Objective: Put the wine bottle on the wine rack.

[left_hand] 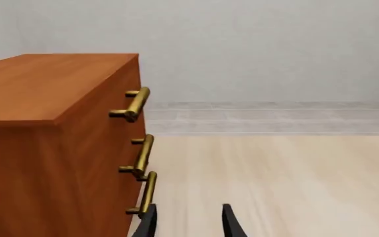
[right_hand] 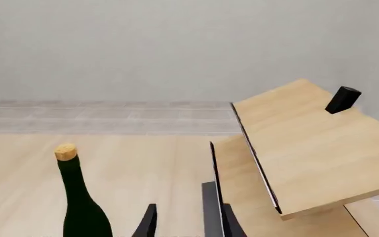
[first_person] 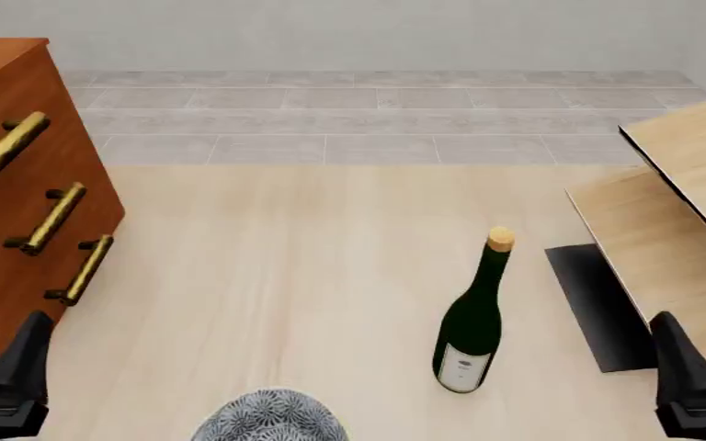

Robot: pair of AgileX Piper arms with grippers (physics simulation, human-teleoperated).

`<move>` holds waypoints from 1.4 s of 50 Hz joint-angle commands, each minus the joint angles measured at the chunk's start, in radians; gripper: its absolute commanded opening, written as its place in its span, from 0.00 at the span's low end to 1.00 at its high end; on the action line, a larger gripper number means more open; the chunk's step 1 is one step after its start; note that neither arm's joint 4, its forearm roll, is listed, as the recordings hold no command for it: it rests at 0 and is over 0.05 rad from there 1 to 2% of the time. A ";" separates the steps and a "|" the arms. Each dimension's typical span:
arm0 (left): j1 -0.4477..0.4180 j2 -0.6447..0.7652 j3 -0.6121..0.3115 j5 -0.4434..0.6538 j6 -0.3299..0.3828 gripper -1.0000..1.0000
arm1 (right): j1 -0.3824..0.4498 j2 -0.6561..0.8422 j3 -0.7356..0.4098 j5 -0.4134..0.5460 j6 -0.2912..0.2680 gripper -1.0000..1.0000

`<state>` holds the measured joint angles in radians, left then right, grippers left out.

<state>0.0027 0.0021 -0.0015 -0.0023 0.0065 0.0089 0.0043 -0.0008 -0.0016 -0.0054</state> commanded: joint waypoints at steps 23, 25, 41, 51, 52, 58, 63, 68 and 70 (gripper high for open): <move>-0.024 0.008 -0.024 0.009 0.054 1.00 | 0.152 0.298 -0.053 -0.217 -0.070 1.00; -0.025 0.009 -0.021 0.004 0.059 1.00 | 0.160 0.310 -0.054 -0.227 -0.071 1.00; -0.023 0.034 -0.009 -0.019 0.059 1.00 | 0.286 0.441 -0.117 -0.282 -0.025 1.00; -0.015 0.030 -0.009 -0.021 0.054 1.00 | 0.329 0.497 -0.141 -0.321 -0.009 1.00; -0.014 0.026 -0.007 -0.020 0.052 1.00 | 0.332 0.504 -0.140 -0.331 -0.007 1.00; -0.015 0.027 -0.005 -0.020 0.053 1.00 | 0.345 0.528 -0.137 -0.351 -0.001 1.00; -0.012 0.027 -0.006 -0.020 0.058 1.00 | 0.362 0.549 -0.142 -0.366 0.001 1.00; -0.012 0.025 -0.005 -0.019 0.063 1.00 | 0.374 0.570 -0.142 -0.381 0.002 1.00; -0.012 0.021 -0.005 -0.018 0.068 1.00 | 0.376 0.573 -0.142 -0.384 0.003 1.00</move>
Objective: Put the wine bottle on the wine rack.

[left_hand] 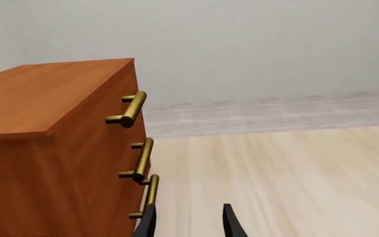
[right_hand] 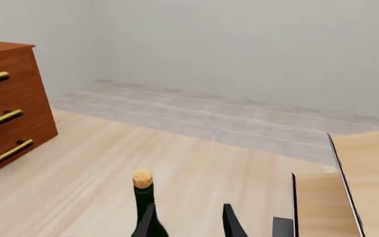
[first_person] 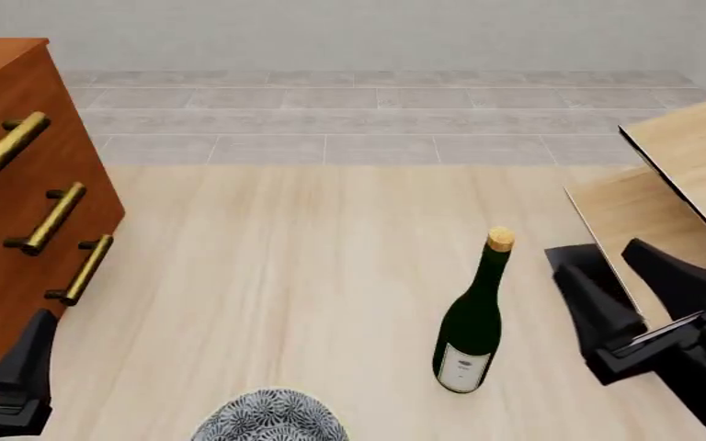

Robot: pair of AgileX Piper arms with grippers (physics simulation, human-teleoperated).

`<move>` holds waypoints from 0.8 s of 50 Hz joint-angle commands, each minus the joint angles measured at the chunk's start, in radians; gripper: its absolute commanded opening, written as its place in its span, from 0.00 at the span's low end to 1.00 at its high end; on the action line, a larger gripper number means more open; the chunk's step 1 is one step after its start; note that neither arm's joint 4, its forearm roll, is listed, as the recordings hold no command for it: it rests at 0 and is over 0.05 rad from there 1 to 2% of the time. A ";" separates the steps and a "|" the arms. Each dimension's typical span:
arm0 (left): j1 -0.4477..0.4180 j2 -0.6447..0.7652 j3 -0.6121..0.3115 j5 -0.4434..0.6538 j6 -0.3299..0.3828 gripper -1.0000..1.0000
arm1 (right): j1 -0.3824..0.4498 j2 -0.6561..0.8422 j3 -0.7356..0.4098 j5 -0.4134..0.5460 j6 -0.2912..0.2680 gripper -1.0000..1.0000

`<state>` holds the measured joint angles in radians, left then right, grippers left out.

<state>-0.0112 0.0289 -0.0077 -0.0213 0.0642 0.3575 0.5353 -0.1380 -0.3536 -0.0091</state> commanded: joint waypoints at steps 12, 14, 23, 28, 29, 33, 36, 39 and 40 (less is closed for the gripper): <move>-0.003 -0.003 -0.003 -0.003 0.024 1.00 | 0.074 0.100 0.003 -0.087 0.010 1.00; -0.004 0.001 -0.003 -0.006 0.028 1.00 | 0.080 0.096 0.002 -0.088 0.016 1.00; -0.007 0.010 0.000 -0.019 0.036 1.00 | 0.102 0.134 0.009 -0.125 0.021 1.00; -0.012 0.010 0.002 -0.018 0.038 1.00 | 0.111 0.138 0.009 -0.130 0.029 1.00; -0.011 0.010 0.003 -0.018 0.040 1.00 | 0.120 0.141 0.008 -0.129 0.027 1.00; -0.008 0.000 0.004 -0.009 0.041 1.00 | 0.123 0.153 0.011 -0.142 0.028 1.00; -0.008 -0.008 0.004 -0.001 0.042 1.00 | 0.127 0.173 0.011 -0.163 0.029 1.00; -0.007 -0.011 0.004 0.001 0.042 1.00 | 0.122 0.176 0.009 -0.168 0.032 1.00; -0.009 -0.013 0.004 0.002 0.042 1.00 | 0.121 0.177 0.009 -0.173 0.036 1.00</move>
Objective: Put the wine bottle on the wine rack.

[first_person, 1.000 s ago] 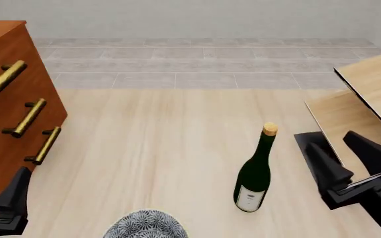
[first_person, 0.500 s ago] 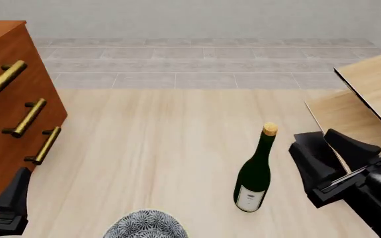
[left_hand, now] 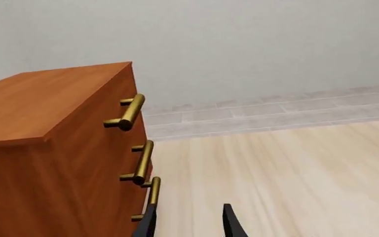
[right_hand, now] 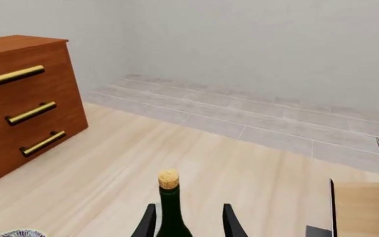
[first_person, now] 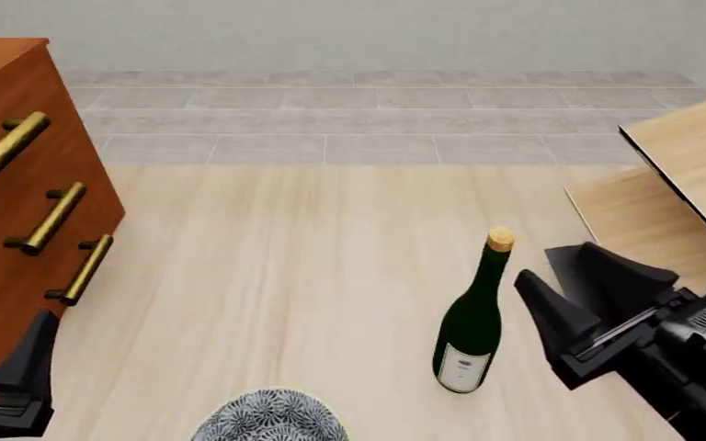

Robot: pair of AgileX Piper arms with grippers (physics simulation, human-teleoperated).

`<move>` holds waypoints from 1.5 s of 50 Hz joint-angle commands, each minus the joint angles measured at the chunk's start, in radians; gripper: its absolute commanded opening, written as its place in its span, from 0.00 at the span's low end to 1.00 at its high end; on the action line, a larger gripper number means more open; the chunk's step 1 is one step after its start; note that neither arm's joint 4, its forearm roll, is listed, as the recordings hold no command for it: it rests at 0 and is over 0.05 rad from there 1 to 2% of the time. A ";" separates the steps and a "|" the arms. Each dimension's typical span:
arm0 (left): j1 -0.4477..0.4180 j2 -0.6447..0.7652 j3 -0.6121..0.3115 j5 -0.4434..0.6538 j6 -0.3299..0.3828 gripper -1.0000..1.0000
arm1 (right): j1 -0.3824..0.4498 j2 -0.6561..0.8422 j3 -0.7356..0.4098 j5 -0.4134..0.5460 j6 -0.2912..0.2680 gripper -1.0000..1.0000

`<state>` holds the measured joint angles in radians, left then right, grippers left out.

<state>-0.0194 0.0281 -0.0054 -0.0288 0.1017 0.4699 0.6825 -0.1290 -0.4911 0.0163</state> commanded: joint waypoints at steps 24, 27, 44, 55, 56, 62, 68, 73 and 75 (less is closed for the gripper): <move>0.006 -0.020 0.004 0.022 0.006 1.00 | 0.049 0.235 -0.020 -0.213 -0.002 1.00; 0.004 -0.018 0.004 0.020 0.007 1.00 | 0.053 0.244 -0.021 -0.222 0.000 1.00; 0.009 -0.021 0.003 0.028 0.006 1.00 | 0.062 0.331 -0.046 -0.275 -0.005 1.00; 0.011 -0.011 0.002 0.021 0.008 1.00 | 0.070 0.382 -0.057 -0.313 -0.004 1.00; 0.008 -0.010 0.002 0.021 0.009 1.00 | 0.071 0.386 -0.057 -0.318 -0.004 1.00; 0.011 -0.008 0.001 0.019 0.009 1.00 | 0.076 0.411 -0.068 -0.331 -0.004 1.00; 0.014 -0.006 0.001 0.015 0.008 1.00 | 0.078 0.428 -0.067 -0.345 -0.003 1.00; 0.012 -0.006 0.001 0.018 0.009 1.00 | 0.076 0.433 -0.069 -0.344 -0.011 1.00; 0.012 -0.008 0.002 0.020 0.010 1.00 | 0.074 0.424 -0.072 -0.334 -0.019 0.00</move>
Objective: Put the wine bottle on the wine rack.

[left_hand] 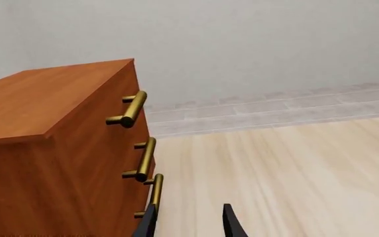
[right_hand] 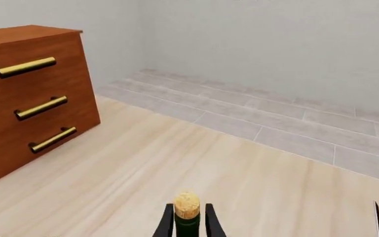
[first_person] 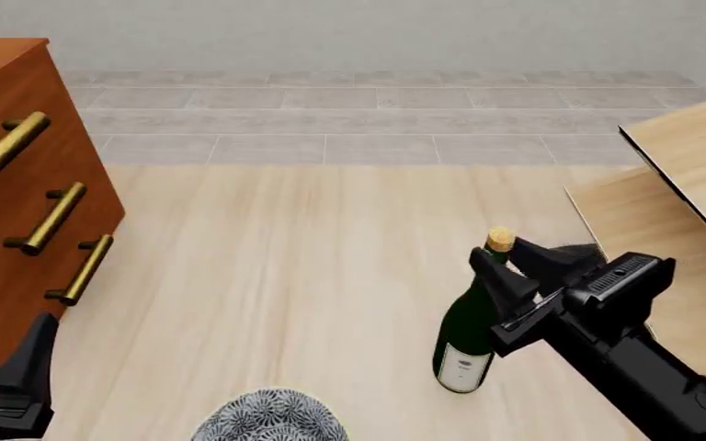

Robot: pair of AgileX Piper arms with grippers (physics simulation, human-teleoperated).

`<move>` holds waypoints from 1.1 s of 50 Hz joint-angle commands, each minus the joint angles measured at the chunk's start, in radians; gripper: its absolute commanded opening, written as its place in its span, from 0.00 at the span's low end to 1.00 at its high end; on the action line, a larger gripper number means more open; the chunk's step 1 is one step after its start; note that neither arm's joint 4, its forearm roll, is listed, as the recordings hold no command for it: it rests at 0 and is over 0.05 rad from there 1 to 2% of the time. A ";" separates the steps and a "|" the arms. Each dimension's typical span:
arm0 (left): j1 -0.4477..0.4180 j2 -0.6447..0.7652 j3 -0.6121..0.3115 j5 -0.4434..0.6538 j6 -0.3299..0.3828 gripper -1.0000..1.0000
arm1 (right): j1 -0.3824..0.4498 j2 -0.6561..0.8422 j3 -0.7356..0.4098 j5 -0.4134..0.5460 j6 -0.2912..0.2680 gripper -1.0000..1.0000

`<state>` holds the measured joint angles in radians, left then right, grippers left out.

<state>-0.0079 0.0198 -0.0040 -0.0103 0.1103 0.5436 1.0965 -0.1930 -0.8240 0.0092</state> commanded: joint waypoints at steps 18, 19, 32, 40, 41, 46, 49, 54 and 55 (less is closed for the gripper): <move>0.000 -0.009 0.003 0.015 -0.001 1.00 | -0.004 -0.038 -0.002 0.022 -0.001 0.00; 0.002 -0.010 0.003 0.014 0.000 1.00 | -0.001 -0.042 -0.004 0.027 -0.003 0.00; -0.002 -0.006 0.004 0.010 -0.004 1.00 | 0.007 -0.164 -0.041 0.151 -0.006 0.00; -0.008 0.016 0.004 -0.015 -0.011 1.00 | -0.007 -0.236 -0.059 0.234 -0.003 0.00; -0.006 0.015 0.004 -0.017 -0.016 1.00 | -0.008 -0.244 -0.063 0.245 -0.003 0.00; -0.007 0.010 0.004 -0.013 -0.015 1.00 | -0.022 -0.275 -0.078 0.288 0.002 0.00; -0.005 0.001 0.004 -0.006 -0.019 1.00 | -0.026 -0.294 -0.088 0.315 0.003 0.00; -0.005 -0.009 0.004 0.003 -0.023 1.00 | -0.050 -0.304 -0.118 0.362 -0.007 0.00; -0.006 -0.008 0.004 0.001 -0.022 1.00 | -0.053 -0.311 -0.123 0.370 -0.006 0.00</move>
<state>-0.0128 0.0198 -0.0004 -0.0130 0.0945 0.5182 0.8385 -0.2683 -0.5379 0.0006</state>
